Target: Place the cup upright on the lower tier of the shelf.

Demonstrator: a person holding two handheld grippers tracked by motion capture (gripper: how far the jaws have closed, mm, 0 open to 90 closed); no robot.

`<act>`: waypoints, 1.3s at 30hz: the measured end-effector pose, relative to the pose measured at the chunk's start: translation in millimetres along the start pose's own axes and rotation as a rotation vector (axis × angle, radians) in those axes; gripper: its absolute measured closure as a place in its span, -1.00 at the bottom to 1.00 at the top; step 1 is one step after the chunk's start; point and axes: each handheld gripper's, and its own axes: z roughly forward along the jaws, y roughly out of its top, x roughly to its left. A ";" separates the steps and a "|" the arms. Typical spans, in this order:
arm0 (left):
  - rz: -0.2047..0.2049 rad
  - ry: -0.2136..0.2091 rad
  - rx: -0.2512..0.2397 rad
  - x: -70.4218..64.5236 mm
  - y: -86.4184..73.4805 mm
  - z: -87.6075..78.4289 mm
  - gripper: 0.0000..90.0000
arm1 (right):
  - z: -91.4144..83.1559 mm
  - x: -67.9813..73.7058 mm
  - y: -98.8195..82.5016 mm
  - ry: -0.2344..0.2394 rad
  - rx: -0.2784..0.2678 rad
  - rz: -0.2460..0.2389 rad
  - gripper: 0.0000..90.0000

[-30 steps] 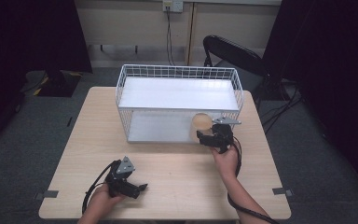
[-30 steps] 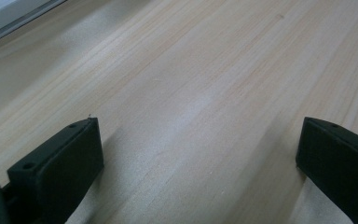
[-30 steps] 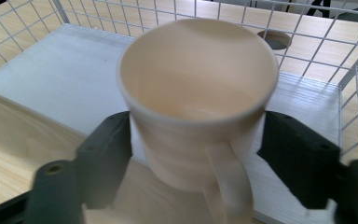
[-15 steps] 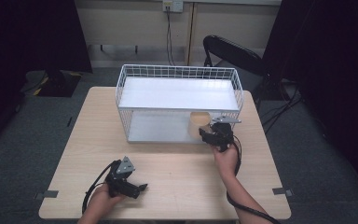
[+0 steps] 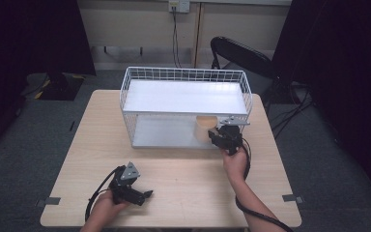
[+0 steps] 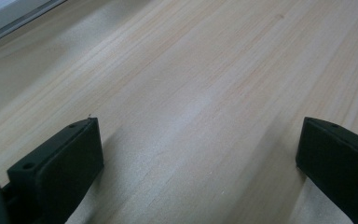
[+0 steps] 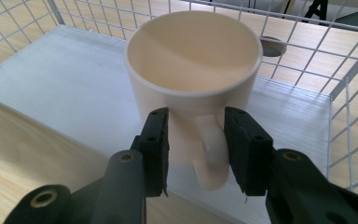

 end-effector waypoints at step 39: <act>0.000 0.000 0.000 0.0 0.0 0.0 -1.00 | -9.7 1.5 -0.2 0.023 -0.005 -0.017 -0.39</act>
